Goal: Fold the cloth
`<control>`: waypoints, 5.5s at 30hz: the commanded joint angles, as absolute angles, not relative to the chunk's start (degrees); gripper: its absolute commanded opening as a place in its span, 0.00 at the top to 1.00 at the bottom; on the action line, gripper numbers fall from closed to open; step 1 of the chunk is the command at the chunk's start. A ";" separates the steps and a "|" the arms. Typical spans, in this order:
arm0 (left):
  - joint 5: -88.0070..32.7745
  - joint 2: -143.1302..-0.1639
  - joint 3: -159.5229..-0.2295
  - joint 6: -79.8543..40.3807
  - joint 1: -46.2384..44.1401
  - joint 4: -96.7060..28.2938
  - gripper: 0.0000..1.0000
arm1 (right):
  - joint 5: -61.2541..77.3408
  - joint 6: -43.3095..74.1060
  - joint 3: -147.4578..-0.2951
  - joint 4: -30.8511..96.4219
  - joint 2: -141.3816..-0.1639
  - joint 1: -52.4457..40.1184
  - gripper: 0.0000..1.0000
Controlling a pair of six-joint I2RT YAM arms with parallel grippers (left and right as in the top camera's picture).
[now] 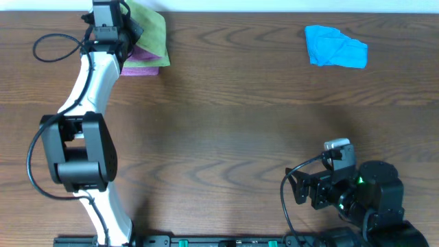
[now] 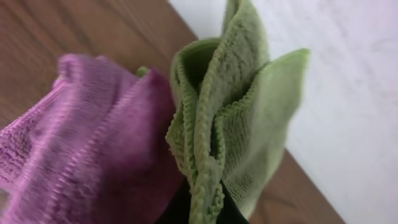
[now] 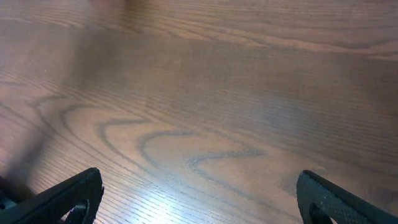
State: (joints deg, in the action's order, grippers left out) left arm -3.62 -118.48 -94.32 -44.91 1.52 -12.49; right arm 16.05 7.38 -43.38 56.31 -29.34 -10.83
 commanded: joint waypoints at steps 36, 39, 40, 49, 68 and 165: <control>0.60 -117.30 -95.70 -39.62 5.89 -19.42 0.26 | 15.86 7.20 -43.22 56.40 -29.15 -10.46 0.01; 0.64 -114.54 -95.70 -38.52 6.13 -20.38 0.18 | 15.88 7.20 -43.22 56.40 -29.15 -10.46 0.01; 0.62 -113.91 -95.70 -38.52 6.26 -20.84 0.16 | 15.86 7.20 -43.22 56.40 -29.15 -10.46 0.01; -4.23 -102.83 -95.70 -35.66 6.57 -33.01 0.08 | 15.86 7.20 -43.22 56.40 -29.15 -10.46 0.01; -12.71 -67.83 -94.11 -25.71 4.82 -68.01 0.05 | 15.88 7.20 -43.22 56.40 -29.15 -10.46 0.01; 13.91 -0.21 -18.15 -15.20 4.80 -57.65 0.05 | 16.53 7.18 -29.19 60.20 -13.10 -9.67 0.01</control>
